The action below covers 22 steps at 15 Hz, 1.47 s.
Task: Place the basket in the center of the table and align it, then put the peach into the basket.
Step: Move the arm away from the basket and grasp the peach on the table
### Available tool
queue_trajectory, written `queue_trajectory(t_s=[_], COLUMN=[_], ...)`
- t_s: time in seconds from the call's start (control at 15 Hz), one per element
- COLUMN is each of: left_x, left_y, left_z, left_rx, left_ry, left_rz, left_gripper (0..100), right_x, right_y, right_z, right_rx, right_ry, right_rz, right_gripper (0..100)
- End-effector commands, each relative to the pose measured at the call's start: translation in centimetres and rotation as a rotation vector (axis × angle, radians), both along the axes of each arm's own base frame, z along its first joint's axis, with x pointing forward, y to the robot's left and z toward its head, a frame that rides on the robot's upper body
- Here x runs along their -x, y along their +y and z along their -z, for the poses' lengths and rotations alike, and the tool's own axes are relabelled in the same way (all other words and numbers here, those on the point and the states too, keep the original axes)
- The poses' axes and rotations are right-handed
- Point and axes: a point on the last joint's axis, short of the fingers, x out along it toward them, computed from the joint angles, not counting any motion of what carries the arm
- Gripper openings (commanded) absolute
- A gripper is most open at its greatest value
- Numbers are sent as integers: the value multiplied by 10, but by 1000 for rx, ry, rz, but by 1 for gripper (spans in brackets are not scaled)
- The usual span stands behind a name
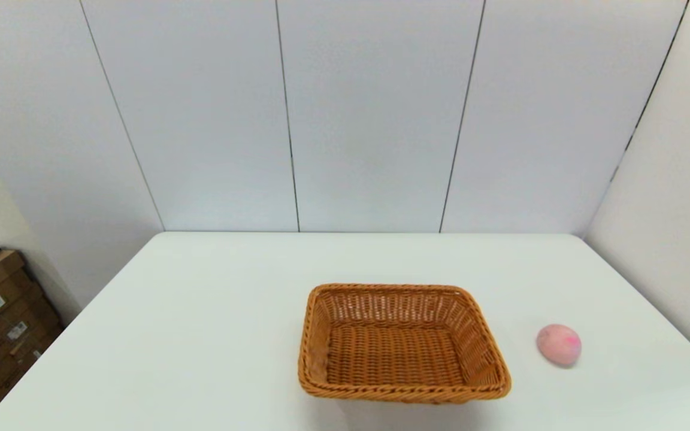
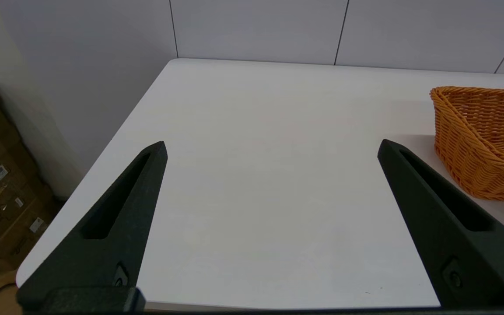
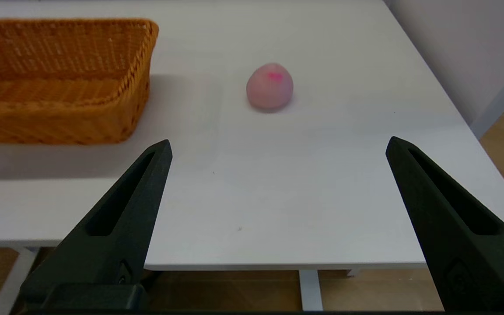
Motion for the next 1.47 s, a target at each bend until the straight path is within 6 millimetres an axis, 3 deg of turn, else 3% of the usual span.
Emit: queue_trajectory(t_s=[0.07, 0.2, 0.27, 0.4, 0.67, 1.07, 1.47], left_x=[0, 0, 0, 0, 0, 0, 0], left_y=[0, 0, 0, 0, 0, 0, 0], left_z=[0, 0, 0, 0, 0, 0, 0], left_rx=[0, 0, 0, 0, 0, 1, 4], left_ry=[-5, -5, -5, -3, -5, -5, -5], left_rz=[-2, -2, -2, -2, -2, -2, -1], left_gripper=[100, 100, 100, 100, 100, 100, 100], right_x=[-38, -85, -109, -160, -221, -280, -308], right_y=[0, 0, -1, -2, -1, 1, -1], right_z=[-97, -127, -131, -117, -80, -38, -4], right_rx=[-93, -104, -112, -78, -127, -115, -117], right_ry=[76, 199, 276, 459, 647, 731, 846], right_rz=[27, 43, 74, 145, 188, 191, 218], right_gripper=[100, 100, 100, 100, 100, 100, 100])
